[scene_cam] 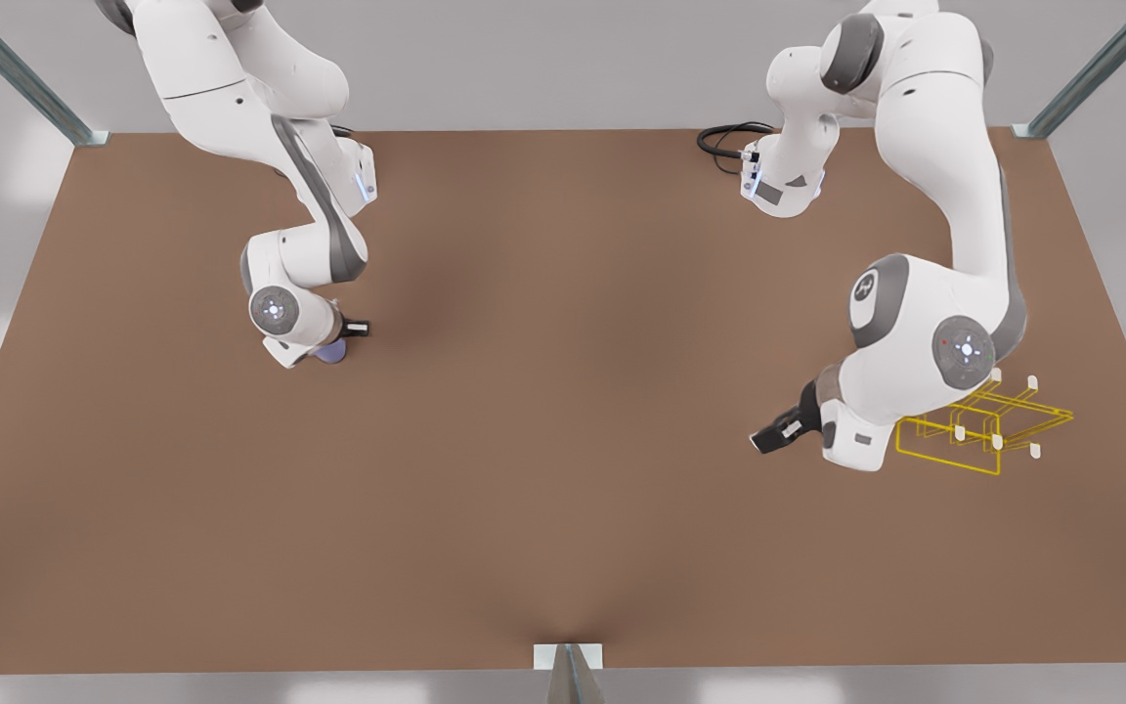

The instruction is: Place the cup on the cup holder

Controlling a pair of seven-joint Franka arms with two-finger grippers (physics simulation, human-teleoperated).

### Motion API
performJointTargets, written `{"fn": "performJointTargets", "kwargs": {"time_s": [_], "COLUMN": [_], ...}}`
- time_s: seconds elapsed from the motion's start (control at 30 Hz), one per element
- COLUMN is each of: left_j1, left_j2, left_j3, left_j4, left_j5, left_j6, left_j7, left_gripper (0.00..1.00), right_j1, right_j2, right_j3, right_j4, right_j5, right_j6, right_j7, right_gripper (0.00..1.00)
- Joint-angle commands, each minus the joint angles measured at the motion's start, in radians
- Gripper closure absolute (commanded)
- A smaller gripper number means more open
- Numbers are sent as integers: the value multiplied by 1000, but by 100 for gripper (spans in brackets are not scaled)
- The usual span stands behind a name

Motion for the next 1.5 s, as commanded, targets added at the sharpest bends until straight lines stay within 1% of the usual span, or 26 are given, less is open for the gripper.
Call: {"fn": "performJointTargets", "kwargs": {"time_s": [0.0,0.03,0.07,0.13,0.27,0.33,0.47,0.5,0.53,0.6,0.67,0.73,0.77,0.8,0.87,0.9,0.93,0.97,1.0,1.07,1.1,1.17,1.3,1.33,1.4,1.47], "left_j1": [0,0,0,-1,-1,-1,-5,-5,-5,-6,-11,-28,-29,-34,-37,-37,-37,-37,-37,-37,-37,-51,-55,-55,-57,-73], "left_j2": [5,5,5,5,8,14,14,14,14,14,14,14,14,14,23,22,23,29,29,29,31,39,45,45,45,52], "left_j3": [-2,-2,-2,-2,0,3,0,3,3,0,0,0,0,0,0,0,0,0,3,0,0,0,0,0,0,0], "left_j4": [0,0,2,2,2,2,2,2,2,2,0,-1,-4,-6,-6,-6,-6,-6,-6,-6,-6,-7,-9,-9,-9,-9], "left_j5": [-2,-3,-5,-5,-2,3,4,6,7,43,64,93,95,95,118,124,133,135,135,168,170,172,188,188,190,187], "left_j6": [47,47,45,39,44,42,39,39,39,37,36,28,28,28,28,28,28,27,27,21,21,21,22,22,21,24], "left_j7": [-940,-940,-940,-944,-944,-944,-943,-943,-943,-935,-930,-930,-933,-933,-927,-927,-927,-927,-927,-929,-927,-929,-937,-937,-940,-947], "left_gripper": [0,0,0,0,0,0,0,0,0,0,0,0,0,0,0,0,0,0,0,0,0,0,0,0,0,0], "right_j1": [0,0,0,-17,-40,-41,-41,-41,-38,-27,-24,-20,-20,-9,12,35,45,66,68,98,135,150,308,341,358,361], "right_j2": [0,0,-2,-2,12,10,-22,-37,-62,-48,9,105,128,138,219,251,277,317,360,496,581,716,966,1006,1058,1075], "right_j3": [1,1,-1,1,-1,-1,-1,-1,2,4,8,16,43,48,51,51,51,63,80,109,117,217,220,220,220,220], "right_j4": [0,0,0,0,0,2,9,43,72,183,276,405,431,439,460,476,497,555,592,727,799,943,1250,1301,1333,1333], "right_j5": [-6,-6,-6,-6,-33,-39,-38,-30,-29,17,120,259,338,414,709,905,1003,1100,1111,1145,1155,1157,1157,1157,1155,1155], "right_j6": [-3,-5,-9,-11,0,-5,-43,-98,-107,-124,-117,-111,-95,-69,-3,46,54,63,81,106,207,273,281,279,278,279], "right_j7": [-1,-1,-1,-1,-3,-3,2,5,13,37,39,26,25,8,-186,-321,-400,-452,-481,-517,-535,-537,-535,-524,-537,-540], "right_gripper": [55,56,58,68,68,79,79,79,79,79,79,79,79,79,79,79,79,79,79,79,79,79,79,79,79,79]}}
